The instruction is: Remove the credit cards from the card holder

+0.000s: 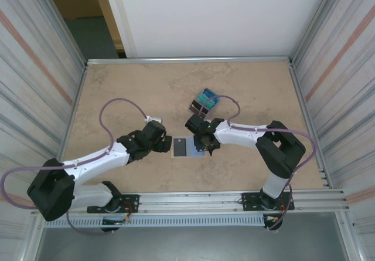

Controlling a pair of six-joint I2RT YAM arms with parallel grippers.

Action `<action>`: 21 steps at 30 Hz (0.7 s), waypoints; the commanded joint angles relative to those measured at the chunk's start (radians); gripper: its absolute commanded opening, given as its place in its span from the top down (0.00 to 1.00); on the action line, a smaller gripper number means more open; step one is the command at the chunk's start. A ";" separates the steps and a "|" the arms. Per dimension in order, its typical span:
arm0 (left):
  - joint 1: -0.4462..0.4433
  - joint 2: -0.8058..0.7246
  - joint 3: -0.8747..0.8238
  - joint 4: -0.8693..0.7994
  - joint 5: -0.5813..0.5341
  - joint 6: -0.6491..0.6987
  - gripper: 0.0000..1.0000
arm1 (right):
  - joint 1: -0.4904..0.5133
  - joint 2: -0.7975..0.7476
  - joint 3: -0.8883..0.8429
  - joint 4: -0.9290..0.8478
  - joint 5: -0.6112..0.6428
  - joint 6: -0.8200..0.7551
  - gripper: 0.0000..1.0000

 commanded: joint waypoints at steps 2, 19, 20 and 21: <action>-0.016 0.036 0.042 -0.018 -0.062 0.024 0.01 | -0.023 -0.067 -0.025 -0.045 0.053 -0.018 0.76; -0.063 0.191 0.095 0.032 -0.047 0.045 0.01 | -0.038 -0.200 -0.046 0.068 -0.139 0.005 0.79; -0.064 0.199 0.094 0.035 -0.043 0.043 0.01 | -0.041 -0.197 -0.049 0.086 -0.162 0.010 0.80; -0.064 0.207 0.093 0.038 -0.041 0.039 0.01 | -0.044 -0.194 -0.055 0.111 -0.186 0.016 0.80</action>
